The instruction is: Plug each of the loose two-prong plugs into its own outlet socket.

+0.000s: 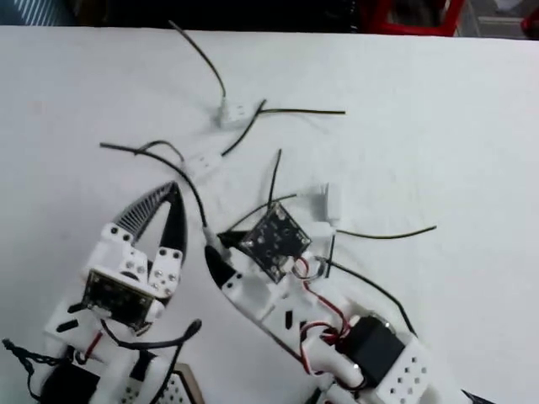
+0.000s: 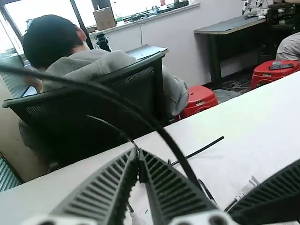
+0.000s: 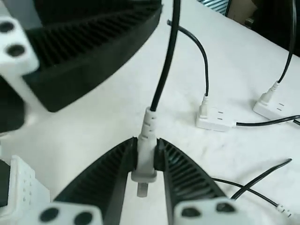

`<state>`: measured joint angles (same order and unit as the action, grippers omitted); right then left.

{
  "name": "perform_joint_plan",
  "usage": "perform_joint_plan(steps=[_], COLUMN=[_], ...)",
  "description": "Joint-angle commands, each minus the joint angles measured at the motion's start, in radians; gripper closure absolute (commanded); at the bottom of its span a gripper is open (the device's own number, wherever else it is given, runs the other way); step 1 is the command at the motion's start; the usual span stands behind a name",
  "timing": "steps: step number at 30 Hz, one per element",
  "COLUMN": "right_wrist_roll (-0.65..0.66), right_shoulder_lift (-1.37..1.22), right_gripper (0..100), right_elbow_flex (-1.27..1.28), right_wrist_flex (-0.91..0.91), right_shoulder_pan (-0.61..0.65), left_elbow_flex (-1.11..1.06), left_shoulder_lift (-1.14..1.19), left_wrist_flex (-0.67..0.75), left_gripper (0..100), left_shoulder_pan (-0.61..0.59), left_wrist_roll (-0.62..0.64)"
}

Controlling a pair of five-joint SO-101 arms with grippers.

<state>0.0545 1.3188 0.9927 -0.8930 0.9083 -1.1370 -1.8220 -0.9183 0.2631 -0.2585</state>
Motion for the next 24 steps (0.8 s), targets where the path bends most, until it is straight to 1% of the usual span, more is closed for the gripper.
perform_joint_plan(steps=[1,3,5,8,10,11,15,19,22,24], right_wrist_roll=[0.011,0.011,0.011,0.011,0.011,0.011,0.011,0.011,0.003,0.0], right_shoulder_lift=[0.076,0.101,0.105,0.082,0.056,0.053,0.039,0.042,0.041,0.039], right_gripper=[98.1,98.1,98.1,98.1,98.1,98.1,98.1,98.1,98.1,98.1], right_elbow_flex=[-0.011,-0.006,-0.005,-0.005,-0.006,-0.006,-0.009,-0.011,-0.011,-0.006], right_wrist_flex=[-0.007,-0.007,-0.008,-0.01,-0.031,-0.044,-0.081,-0.077,-0.058,-0.048], right_shoulder_pan=[0.056,0.087,0.101,0.101,0.101,0.101,0.099,0.088,0.016,-0.059], left_elbow_flex=[-0.003,0.0,0.023,0.074,0.106,0.115,0.115,0.123,0.123,0.123], left_shoulder_lift=[0.001,0.001,-0.001,-0.001,-0.001,-0.001,0.001,0.001,0.001,0.001], left_wrist_flex=[0.006,0.0,-0.014,-0.089,-0.144,-0.158,-0.215,-0.233,-0.23,-0.23], left_gripper=[98,98,98,98,98,98,98,98,98,98], left_shoulder_pan=[-0.008,0.042,0.114,0.257,0.351,0.378,0.39,0.375,0.285,0.196], left_wrist_roll=[0.031,0.021,-0.046,-0.149,-0.184,-0.198,-0.241,-0.238,-0.236,-0.221])
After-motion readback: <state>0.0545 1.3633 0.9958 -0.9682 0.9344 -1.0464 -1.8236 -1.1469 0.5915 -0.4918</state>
